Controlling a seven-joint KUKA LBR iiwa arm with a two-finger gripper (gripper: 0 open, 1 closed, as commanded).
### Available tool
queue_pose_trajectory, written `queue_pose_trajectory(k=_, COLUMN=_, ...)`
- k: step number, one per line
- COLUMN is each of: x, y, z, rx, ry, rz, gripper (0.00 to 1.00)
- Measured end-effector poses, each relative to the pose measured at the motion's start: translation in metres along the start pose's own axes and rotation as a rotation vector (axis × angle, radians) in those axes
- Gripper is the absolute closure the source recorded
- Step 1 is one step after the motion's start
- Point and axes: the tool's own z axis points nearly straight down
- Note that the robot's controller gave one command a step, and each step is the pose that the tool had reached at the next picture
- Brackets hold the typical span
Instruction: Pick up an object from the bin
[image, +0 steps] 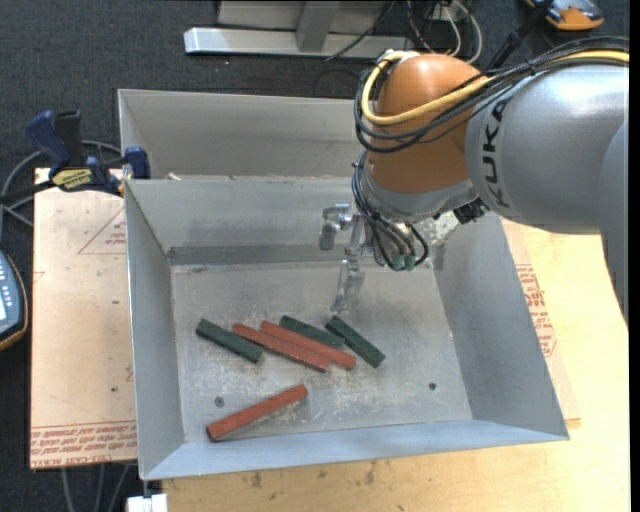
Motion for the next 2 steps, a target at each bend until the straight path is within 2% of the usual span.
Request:
queue_pose_trajectory(k=1, x=0.0398, y=-0.0350, z=0.1389, rx=-0.001, ry=0.008, rz=0.091, gripper=0.00)
queue_pose_trajectory(k=2, x=0.0356, y=-0.0349, z=0.1305, rx=-0.001, ry=0.001, rz=0.089, gripper=1.00)
